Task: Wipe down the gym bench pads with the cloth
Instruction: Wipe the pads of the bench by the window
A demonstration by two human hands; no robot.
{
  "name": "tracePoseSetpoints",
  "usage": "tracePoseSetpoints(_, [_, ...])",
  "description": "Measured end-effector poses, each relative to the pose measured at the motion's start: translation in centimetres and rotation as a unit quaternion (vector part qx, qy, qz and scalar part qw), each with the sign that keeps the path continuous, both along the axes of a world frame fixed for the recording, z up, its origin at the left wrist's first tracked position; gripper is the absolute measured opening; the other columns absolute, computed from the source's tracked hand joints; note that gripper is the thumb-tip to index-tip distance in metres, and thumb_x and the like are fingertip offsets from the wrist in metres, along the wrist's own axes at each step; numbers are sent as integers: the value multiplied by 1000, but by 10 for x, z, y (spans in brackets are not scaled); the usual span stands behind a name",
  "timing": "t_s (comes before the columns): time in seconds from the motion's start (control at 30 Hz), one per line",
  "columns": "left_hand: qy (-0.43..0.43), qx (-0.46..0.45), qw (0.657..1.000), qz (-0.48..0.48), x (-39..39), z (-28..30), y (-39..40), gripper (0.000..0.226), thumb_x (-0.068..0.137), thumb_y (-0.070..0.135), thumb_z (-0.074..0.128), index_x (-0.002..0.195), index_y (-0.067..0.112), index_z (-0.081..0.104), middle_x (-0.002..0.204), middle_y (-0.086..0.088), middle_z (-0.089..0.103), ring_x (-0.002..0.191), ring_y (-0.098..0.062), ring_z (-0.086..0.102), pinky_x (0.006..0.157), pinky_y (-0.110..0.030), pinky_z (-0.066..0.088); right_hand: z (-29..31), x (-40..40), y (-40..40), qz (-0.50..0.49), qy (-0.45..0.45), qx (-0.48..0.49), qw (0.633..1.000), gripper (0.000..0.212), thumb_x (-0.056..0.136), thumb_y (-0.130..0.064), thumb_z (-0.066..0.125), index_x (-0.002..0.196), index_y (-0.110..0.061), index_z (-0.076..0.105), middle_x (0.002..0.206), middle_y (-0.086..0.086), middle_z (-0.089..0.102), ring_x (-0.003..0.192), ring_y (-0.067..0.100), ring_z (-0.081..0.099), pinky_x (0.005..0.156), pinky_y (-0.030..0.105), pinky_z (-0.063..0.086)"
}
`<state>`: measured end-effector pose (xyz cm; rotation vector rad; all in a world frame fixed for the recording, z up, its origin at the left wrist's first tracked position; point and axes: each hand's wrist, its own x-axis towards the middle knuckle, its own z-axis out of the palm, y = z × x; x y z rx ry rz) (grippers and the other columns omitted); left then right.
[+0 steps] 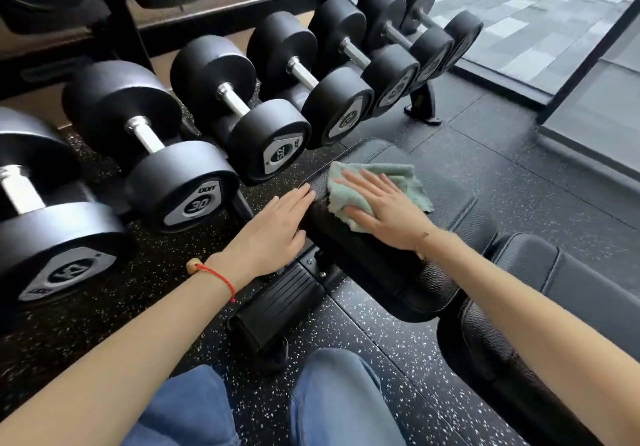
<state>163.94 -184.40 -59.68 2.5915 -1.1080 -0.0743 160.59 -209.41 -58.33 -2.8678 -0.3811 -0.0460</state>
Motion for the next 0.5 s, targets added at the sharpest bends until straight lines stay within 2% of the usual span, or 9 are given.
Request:
tracePoseSetpoints(0.1, [13,-4,1000,2,-2,2,-1,66,98,21,44,156,14,12,164,2,6,150,-11,5,123,-34,8,8,51,-28,-128,-2,-8,992,57,100,-45,27,152,-22,27,161,5,22,148,24,15,121,41,5])
tracePoseSetpoints(0.2, [21,-10,1000,7,-4,3,-3,66,99,22,44,156,15,11,164,2,5,150,-11,4,123,-33,6,6,72,-23,-188,30,-14,982,60,102,-49,29,155,-24,19,164,0,11,151,26,3,122,43,-4])
tracePoseSetpoints(0.3, [23,-9,1000,11,-4,4,-4,66,99,22,44,156,15,12,164,1,6,150,-11,4,123,-34,6,3,29,-12,-118,23,1,993,62,101,-54,30,155,-32,12,164,-5,3,151,25,-3,119,42,-10])
tracePoseSetpoints(0.4, [20,-7,1000,12,-3,6,-5,64,100,24,43,156,15,13,164,2,8,150,-11,5,121,-33,4,3,-58,-7,-45,1,18,999,62,97,-64,24,153,-44,7,162,-16,-3,150,16,-9,120,37,-11])
tracePoseSetpoints(0.5, [17,-10,1000,16,-4,6,-6,63,100,25,43,156,15,14,164,1,9,150,-11,7,120,-32,4,-1,-99,-30,-82,2,3,997,64,92,-71,15,151,-48,4,161,-19,-4,150,10,-10,121,34,-9])
